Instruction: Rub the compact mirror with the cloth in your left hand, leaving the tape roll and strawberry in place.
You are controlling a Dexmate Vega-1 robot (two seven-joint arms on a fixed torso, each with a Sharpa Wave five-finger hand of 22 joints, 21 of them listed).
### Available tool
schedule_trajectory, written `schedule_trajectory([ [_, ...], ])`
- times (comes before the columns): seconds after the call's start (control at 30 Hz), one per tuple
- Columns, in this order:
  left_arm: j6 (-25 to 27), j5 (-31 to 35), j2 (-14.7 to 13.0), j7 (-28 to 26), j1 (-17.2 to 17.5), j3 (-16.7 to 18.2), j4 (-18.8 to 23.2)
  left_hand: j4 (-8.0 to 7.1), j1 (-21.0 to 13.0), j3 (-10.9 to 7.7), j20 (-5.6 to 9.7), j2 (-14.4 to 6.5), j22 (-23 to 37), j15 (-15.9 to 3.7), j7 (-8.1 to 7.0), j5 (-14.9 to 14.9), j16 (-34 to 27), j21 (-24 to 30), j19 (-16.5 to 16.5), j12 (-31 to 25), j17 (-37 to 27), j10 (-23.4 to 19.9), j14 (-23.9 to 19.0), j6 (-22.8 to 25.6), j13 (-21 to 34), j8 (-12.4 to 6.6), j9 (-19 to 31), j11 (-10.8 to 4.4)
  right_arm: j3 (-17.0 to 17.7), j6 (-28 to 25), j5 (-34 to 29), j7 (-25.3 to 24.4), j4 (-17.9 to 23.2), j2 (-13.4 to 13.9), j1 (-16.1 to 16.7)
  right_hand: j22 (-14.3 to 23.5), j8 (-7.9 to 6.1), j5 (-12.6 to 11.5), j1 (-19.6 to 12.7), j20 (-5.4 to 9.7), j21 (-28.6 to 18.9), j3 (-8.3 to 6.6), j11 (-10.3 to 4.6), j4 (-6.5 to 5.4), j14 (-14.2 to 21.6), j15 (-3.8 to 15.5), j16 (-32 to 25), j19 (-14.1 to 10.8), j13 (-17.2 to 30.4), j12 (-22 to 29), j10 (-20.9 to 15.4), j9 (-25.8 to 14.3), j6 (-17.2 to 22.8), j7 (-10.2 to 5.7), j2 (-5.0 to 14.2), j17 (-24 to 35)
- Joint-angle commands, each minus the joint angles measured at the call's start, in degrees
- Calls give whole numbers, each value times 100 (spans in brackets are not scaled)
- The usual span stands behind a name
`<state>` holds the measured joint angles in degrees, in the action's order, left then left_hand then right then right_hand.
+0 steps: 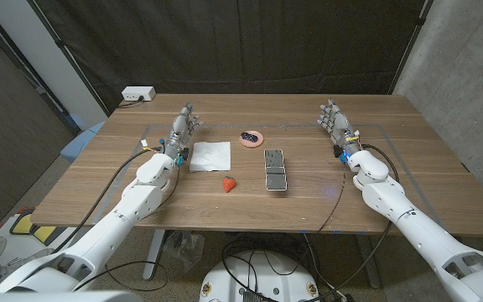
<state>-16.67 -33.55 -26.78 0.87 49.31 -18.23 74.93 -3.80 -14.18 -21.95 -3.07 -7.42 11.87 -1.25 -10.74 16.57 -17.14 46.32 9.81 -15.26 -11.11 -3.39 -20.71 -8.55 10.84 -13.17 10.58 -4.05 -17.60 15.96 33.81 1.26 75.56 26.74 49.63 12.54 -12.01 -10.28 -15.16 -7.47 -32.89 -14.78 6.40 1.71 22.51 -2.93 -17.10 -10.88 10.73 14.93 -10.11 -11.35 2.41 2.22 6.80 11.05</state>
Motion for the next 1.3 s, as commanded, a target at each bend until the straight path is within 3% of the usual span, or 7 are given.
schedule_trajectory([
  [0.03, 89, 1210, 447, -171, 235, 624, 197, 1057, -1499, -1269, -178, -134, -36, -89, 663, -458, 649, -85, -1316, 100, -82, -831, 947, 2499, 123, -927, 148, 153, 734, -788, -987, 5, 582, -362, 364, 34, -425, -238, -847, -82, -12, -605, -83, 633, -578, -18, 686, 619, 27, -106, -352, -37, 1006, 2, 42, -25],
  [0.1, 117, 1215, 553, -36, 257, 747, 199, 1150, -1536, -1376, -199, 7, -93, -85, 552, -443, 658, -247, -1631, 321, -43, -431, 1428, 2090, 108, -738, 169, 154, 861, -857, -1037, 64, 661, -469, 428, -22, -460, -292, -897, -276, 203, -683, -157, 677, -1373, -93, 749, 1115, 18, -288, -14, -60, 1185, -1, -16, -45],
  [0.17, 156, 1258, 630, 66, 274, 845, 201, 971, -1159, -1120, -262, 268, -115, -84, 289, -634, 585, -323, -1639, 365, -31, -279, 1514, 1343, 83, -318, 116, 201, 983, -949, -945, 341, 691, -529, 454, -55, -266, -245, -754, -320, 217, -604, -144, 606, -1297, -145, 645, 1080, 12, -295, 11, -42, 823, -131, -110, -37],
  [0.27, 201, 1333, 723, 191, 307, 966, 216, 900, -1019, -1023, -314, 338, -117, -38, 276, -658, 581, -361, -1665, 378, -28, -220, 1558, 1141, 75, -188, 96, 229, 1104, -1350, -1047, 346, 1048, -526, 593, -84, -137, -196, -583, -392, 174, -524, -90, 517, -988, -188, 528, 876, 8, -208, -219, -18, 660, -107, -153, -31],
  [0.53, 325, 1581, 824, 400, 412, 1190, 331, 814, -873, -931, -255, 377, -116, 88, 288, -657, 547, -401, -1712, 367, -33, -218, 1519, 1120, 68, -139, 84, 269, 1391, -2137, -1038, 487, 1841, -570, 964, -116, -85, -154, -448, -382, 40, -489, -11, 446, -736, -187, 497, 400, 3, -145, -461, 5, 711, -5, -138, -38],
  [0.77, 464, 1904, 764, 483, 504, 1277, 544, 776, -806, -887, -256, 397, -114, 111, 318, -651, 538, -420, -1722, 338, -36, -278, 1516, 1132, 66, -116, 75, 302, 1539, -2345, -1157, 448, 2354, -623, 1293, -129, -78, -151, -432, -136, 95, -502, 1, 432, -750, -210, 530, 489, 2, -154, -477, 10, 755, 51, -103, -43],
  [1.3, 552, 2496, 472, 810, 624, 1359, 867, 742, -717, -814, -254, 459, -115, 110, 428, -637, 523, -447, -1702, 305, -31, -362, 1494, 1318, 61, -135, 61, 330, 1865, -2937, -730, 578, 3303, -722, 1918, -132, -79, -188, -507, -136, 117, -624, 31, 428, -667, -254, 534, 484, 3, -138, -590, 14, 848, 0, 94, -43],
])
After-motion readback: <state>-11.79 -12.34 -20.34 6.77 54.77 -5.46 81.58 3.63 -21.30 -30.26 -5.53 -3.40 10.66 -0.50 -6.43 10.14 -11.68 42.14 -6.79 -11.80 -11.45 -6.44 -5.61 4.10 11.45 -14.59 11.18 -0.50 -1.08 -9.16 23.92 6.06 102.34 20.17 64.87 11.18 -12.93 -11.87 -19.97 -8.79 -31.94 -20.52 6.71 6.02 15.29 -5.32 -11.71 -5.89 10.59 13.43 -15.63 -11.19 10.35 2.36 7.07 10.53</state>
